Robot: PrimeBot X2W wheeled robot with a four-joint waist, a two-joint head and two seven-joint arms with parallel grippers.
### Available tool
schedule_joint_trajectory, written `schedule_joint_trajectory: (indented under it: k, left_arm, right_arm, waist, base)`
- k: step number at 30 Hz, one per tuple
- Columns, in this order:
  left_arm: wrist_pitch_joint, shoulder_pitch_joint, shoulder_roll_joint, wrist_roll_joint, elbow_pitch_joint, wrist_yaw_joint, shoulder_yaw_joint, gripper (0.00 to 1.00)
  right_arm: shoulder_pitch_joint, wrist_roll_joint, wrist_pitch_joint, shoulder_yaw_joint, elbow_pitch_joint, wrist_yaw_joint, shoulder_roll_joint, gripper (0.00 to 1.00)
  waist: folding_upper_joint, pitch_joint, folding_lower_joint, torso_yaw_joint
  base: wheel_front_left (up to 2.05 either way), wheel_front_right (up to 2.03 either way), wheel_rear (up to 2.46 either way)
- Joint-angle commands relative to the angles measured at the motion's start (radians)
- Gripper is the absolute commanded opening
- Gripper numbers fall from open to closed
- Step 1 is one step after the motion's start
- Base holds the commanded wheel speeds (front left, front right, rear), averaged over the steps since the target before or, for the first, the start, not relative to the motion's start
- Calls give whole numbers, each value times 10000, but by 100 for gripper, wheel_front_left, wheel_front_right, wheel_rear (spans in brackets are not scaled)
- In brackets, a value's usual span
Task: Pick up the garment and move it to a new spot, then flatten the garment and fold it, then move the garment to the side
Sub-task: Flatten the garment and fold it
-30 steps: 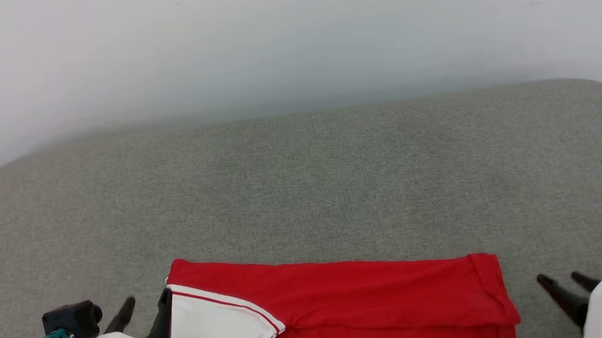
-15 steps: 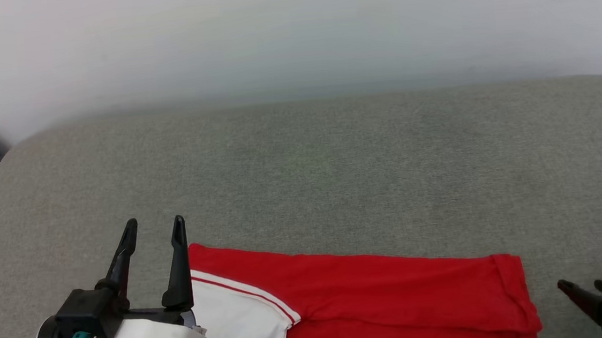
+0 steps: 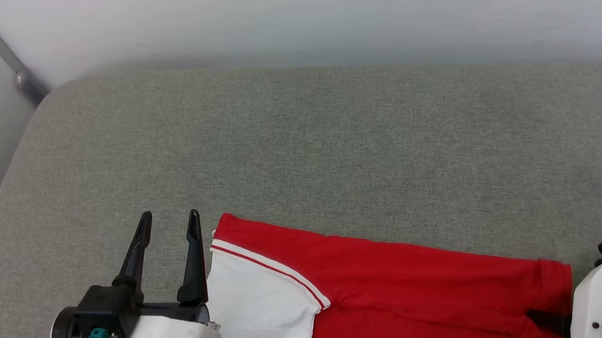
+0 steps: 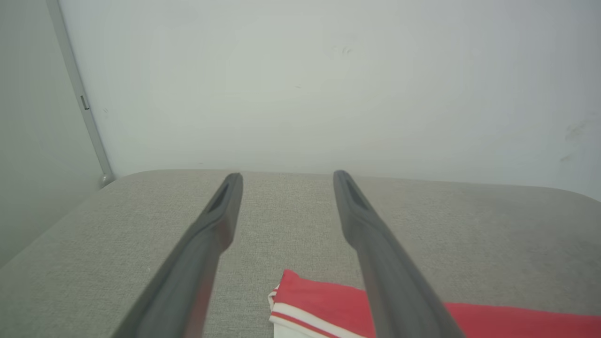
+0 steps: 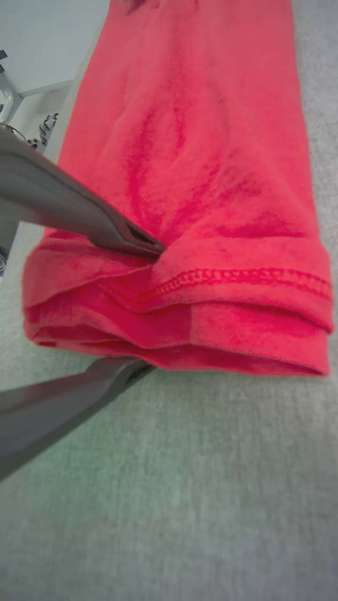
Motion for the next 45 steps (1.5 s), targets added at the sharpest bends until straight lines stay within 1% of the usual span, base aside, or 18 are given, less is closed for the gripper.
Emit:
schedule_joint_trajectory:
  k: [1, 2, 3, 5, 8, 13, 17, 21, 28, 30, 33, 34, 36, 37, 40, 41, 42, 45]
  left_arm:
    - [-61, -92, 3, 67, 69, -33, -48, 100]
    - [-63, -114, -10, 72, 84, -49, -50, 100]
    - [-62, -123, -18, 68, 97, -67, -45, 100]
    - [-60, -99, 5, 65, 163, -88, -58, 100]
    - [24, 22, 94, 50, 213, -51, -58, 100]
    - [207, 273, 211, 30, 207, 77, -62, 100]
    - [345, 420, 320, 14, 78, 175, -56, 100]
    - [455, 459, 438, 95, -41, 274, -70, 100]
    - [547, 508, 484, 139, -144, 405, -79, 100]
    - [552, 523, 521, 168, -123, 421, -87, 100]
    - [577, 568, 509, 135, -72, 456, -99, 100]
    - [578, 580, 501, 110, -61, 453, -103, 100]
    - [547, 558, 447, 33, -67, 363, -106, 100]
    - [538, 542, 469, 36, -48, 344, -108, 100]
    - [562, 494, 468, -8, -10, 303, -149, 100]
    - [562, 494, 468, -8, -10, 303, -149, 100]
    - [587, 454, 478, -5, 8, 290, -169, 100]
    - [629, 346, 491, -3, 52, 245, -228, 100]
  right_arm:
    - [154, 35, 76, 220, 545, -8, 313, 100]
    - [139, 84, 102, 273, 737, -8, 372, 86]
    - [114, 112, 103, 321, 888, -8, 403, 44]
    - [19, 219, 51, 465, 1050, -8, 433, 0]
    - [-140, 381, -99, 698, 848, -5, 263, 0]
    - [-535, 656, -358, 1032, 155, -8, -382, 0]
    - [-816, 598, -202, 895, -5, -10, -864, 0]
    - [-1113, 270, 113, 190, 27, -10, -1255, 0]
    - [-1102, -531, 818, -2022, -287, -8, -1678, 0]
    - [-1114, -579, 1063, -2491, -454, -8, -1524, 0]
    - [-1284, -230, 1600, -2952, -699, -8, -880, 0]
    - [-1332, 62, 1828, -3011, -766, -8, -549, 0]
    - [-1499, 1037, 2370, -3132, -845, -8, 383, 0]
    - [-1540, 1499, 2652, -3166, -892, -8, 624, 0]
    - [-1470, 2759, 3337, -2971, -852, -8, 1029, 0]
    - [-1470, 2759, 3337, -2971, -852, -8, 1029, 0]
    - [-1425, 3090, 3439, -2843, -758, -8, 1099, 0]
    - [-1295, 4425, 3275, -1897, -134, -8, 1144, 0]
  waist:
    - [0, 25, 0, 41]
    - [0, 18, 0, 40]
    - [0, 0, 0, 27]
    - [0, -74, 0, -19]
    - [0, -247, 0, -142]
    - [0, -566, 0, -491]
    - [0, -721, 0, -862]
    - [0, -789, 0, -1182]
    - [0, -821, 0, -1547]
    - [0, -856, 0, -1631]
    - [0, -946, 0, -1736]
    - [0, -965, 0, -1755]
    - [0, -1004, 0, -1771]
    - [0, -1017, 0, -1777]
    - [0, -1059, 0, -1774]
    - [0, -1059, 0, -1774]
    - [0, -1068, 0, -1750]
    - [0, -1098, 0, -1658]
  base:
    - [0, 0, 0]
    - [0, 0, 0]
    - [0, 0, 0]
    - [0, 0, 0]
    - [0, 0, 0]
    - [0, 0, 0]
    - [0, 0, 0]
    - [0, 0, 0]
    - [0, 0, 0]
    - [0, 0, 0]
    - [0, 0, 0]
    - [0, 0, 0]
    - [0, 0, 0]
    - [0, 0, 0]
    - [0, 0, 0]
    - [0, 0, 0]
    - [0, 0, 0]
    - [0, 0, 0]
